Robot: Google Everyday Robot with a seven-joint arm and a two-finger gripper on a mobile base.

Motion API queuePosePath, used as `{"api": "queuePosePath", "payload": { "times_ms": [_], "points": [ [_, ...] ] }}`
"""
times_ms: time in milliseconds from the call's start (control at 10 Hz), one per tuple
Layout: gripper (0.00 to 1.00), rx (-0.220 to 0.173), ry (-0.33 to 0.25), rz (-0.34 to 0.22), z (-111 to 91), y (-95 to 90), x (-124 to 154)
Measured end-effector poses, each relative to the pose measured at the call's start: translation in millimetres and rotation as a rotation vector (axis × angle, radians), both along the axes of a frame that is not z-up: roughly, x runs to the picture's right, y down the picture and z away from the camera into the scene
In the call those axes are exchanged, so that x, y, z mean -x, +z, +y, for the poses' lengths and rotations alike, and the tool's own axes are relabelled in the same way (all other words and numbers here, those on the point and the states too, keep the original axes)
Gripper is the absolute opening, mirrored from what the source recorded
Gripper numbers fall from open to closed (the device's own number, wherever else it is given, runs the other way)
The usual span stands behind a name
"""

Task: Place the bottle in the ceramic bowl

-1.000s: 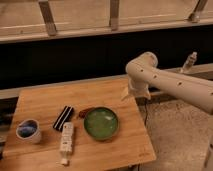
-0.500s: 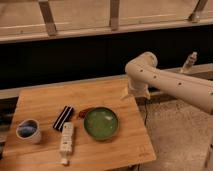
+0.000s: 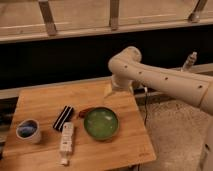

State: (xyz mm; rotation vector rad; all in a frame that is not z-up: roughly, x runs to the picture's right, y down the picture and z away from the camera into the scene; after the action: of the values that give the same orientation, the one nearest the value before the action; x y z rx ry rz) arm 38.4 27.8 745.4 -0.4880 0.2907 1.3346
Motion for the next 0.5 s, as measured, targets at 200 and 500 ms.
{"api": "queuePosePath", "payload": {
  "times_ms": [200, 500],
  "points": [
    [0.80, 0.001, -0.024, -0.093, 0, -13.2, 38],
    [0.80, 0.000, -0.025, -0.092, -1, -13.0, 37]
  ]
}}
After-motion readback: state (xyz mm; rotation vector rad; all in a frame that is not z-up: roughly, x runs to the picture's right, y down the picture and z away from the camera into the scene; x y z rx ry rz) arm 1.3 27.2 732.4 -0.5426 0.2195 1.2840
